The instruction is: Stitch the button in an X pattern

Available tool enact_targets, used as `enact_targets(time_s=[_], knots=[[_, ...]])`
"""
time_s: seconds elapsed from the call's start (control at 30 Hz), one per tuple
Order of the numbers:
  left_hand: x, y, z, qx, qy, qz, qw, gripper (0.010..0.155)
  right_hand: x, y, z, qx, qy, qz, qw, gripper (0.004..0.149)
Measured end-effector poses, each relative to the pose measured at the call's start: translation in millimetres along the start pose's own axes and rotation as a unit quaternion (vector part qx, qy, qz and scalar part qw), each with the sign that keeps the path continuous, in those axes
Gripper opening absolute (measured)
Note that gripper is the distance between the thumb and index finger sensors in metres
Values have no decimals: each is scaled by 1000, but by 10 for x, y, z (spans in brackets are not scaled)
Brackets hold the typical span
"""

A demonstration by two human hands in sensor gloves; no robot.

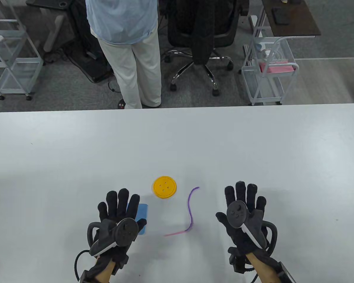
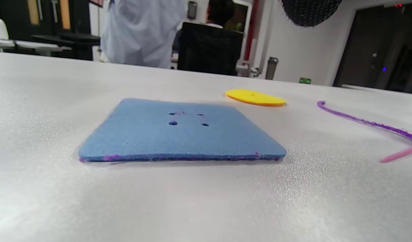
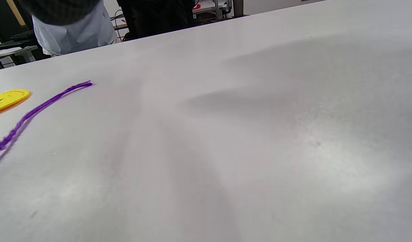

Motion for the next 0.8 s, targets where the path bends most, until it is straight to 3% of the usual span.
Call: enact_targets(time_s=[0.43, 0.8], knots=[[3, 11, 9, -3, -6, 2, 1000, 75, -64, -27, 239, -36, 42, -4, 998, 82], [92, -46, -4, 24, 26, -6, 999, 78, -63, 13, 244, -39, 40, -12, 998, 82]])
Point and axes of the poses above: the tracker on the back of each hand, its own x axis roughly to the little-finger side, its own y axis roughly from the fingertips to the wrist, z = x × y, the point moved 2 cm from there along -y, roughly from the wrist to the fingertips, and after that the axes turned 2 degrees about y, right-handed, at the moved point
